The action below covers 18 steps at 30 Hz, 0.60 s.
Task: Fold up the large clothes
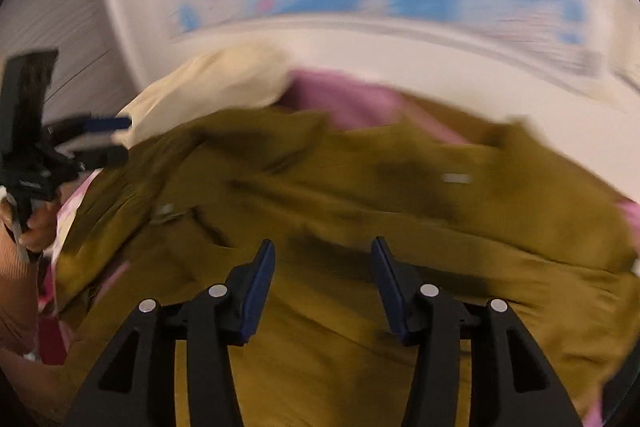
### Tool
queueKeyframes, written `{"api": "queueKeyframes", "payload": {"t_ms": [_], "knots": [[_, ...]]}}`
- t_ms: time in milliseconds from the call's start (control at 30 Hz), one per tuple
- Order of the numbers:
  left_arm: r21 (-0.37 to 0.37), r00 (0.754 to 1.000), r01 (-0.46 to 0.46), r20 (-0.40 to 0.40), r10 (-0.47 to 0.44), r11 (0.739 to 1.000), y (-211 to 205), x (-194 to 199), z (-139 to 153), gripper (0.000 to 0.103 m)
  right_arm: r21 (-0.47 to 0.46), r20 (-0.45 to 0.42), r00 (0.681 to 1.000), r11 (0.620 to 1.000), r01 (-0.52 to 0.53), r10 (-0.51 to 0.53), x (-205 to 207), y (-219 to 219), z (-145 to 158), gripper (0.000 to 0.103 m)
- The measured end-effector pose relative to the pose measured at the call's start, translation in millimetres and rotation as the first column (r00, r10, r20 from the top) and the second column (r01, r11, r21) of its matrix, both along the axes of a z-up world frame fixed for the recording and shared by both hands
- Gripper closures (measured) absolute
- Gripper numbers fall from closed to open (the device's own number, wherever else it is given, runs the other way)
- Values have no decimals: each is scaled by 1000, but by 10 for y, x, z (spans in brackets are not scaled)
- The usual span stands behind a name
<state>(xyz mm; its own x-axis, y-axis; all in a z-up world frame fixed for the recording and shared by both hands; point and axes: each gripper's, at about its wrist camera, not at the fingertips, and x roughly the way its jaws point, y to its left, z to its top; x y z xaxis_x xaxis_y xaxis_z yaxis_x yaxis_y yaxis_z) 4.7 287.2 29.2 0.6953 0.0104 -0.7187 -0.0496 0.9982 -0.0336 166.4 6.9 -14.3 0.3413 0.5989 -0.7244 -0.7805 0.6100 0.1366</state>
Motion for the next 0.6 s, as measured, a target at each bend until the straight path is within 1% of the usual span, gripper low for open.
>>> {"api": "queueKeyframes", "payload": {"t_ms": [67,100,167,200,233,267,333,367,400,433,467,500,533,567,600], "knots": [[5,1000,0,-26,1,1000,58,-167,-49,11,-6,-44,997,998,-66,66,-57,301,-155,55],[15,999,-3,-38,3,1000,77,-233,-77,11,-8,-62,994,996,-87,86,-83,370,-218,55],[61,995,0,-95,6,998,75,-376,-241,11,-58,-59,991,990,-126,123,-165,527,-370,55],[93,992,-1,-126,12,996,64,-417,-341,11,-94,-54,990,986,-136,132,-187,576,-441,65],[115,988,-1,-152,18,993,85,-454,-407,11,-103,-67,989,985,-139,133,-190,575,-489,75],[132,983,3,-184,22,991,87,-461,-493,11,-102,-77,988,985,-141,133,-196,545,-499,78],[142,976,11,-219,21,990,98,-489,-613,18,-107,-79,991,987,-120,111,-177,455,-491,91],[154,972,17,-232,20,988,95,-485,-658,28,-109,-73,992,988,-107,100,-169,392,-463,94],[192,970,13,-242,34,981,100,-476,-700,45,-112,-58,995,990,-83,77,-162,333,-432,95],[212,967,9,-250,45,977,122,-463,-717,55,-123,-45,998,991,-56,51,-151,268,-397,96],[214,965,2,-256,54,977,166,-453,-725,73,-125,-43,998,991,-43,38,-133,222,-381,96],[210,964,-20,-256,75,978,246,-435,-703,85,-117,-49,998,993,-32,26,-119,183,-373,96],[200,965,-41,-247,91,979,331,-424,-662,90,-102,-74,997,995,-17,10,-101,142,-380,94],[173,967,-73,-227,112,982,449,-420,-578,92,-99,-92,996,995,-16,7,-96,125,-394,90],[148,970,-94,-211,125,984,540,-428,-509,93,-104,-115,993,994,-26,14,-120,135,-431,81]]}}
